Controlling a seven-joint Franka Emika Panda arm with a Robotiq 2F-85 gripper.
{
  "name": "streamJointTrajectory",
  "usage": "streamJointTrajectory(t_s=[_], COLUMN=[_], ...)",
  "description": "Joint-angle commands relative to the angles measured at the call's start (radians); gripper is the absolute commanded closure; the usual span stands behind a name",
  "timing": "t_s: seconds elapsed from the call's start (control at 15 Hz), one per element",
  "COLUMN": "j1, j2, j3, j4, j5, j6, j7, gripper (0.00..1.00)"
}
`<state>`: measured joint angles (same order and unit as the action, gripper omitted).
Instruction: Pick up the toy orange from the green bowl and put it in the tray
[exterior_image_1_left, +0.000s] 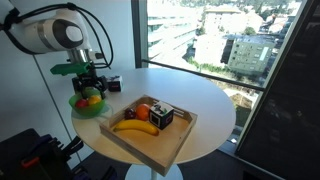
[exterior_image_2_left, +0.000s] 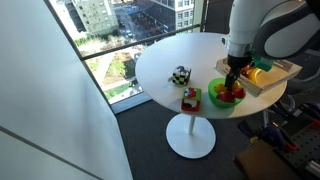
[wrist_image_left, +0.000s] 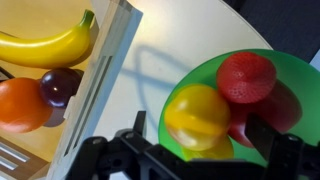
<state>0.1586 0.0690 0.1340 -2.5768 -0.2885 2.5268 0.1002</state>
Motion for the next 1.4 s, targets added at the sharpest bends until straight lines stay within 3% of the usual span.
streamJointTrajectory(t_s=[0.0, 0.07, 0.13, 0.2, 0.47, 1.33], j1=[0.007, 0.007, 0.008, 0.008, 0.009, 0.000], j2=[0.025, 0.028, 0.031, 0.033, 0.032, -0.008], j3=[-0.003, -0.004, -0.005, -0.005, -0.006, 0.000], j4=[0.025, 0.027, 0.029, 0.032, 0.036, 0.045], j5=[-0.032, -0.035, -0.033, -0.033, -0.036, 0.024], j6=[-0.005, -0.004, -0.004, -0.005, -0.006, -0.030], j7=[0.042, 0.044, 0.043, 0.043, 0.049, 0.003], gripper=[0.00, 0.00, 0.25, 0.27, 0.58, 0.61])
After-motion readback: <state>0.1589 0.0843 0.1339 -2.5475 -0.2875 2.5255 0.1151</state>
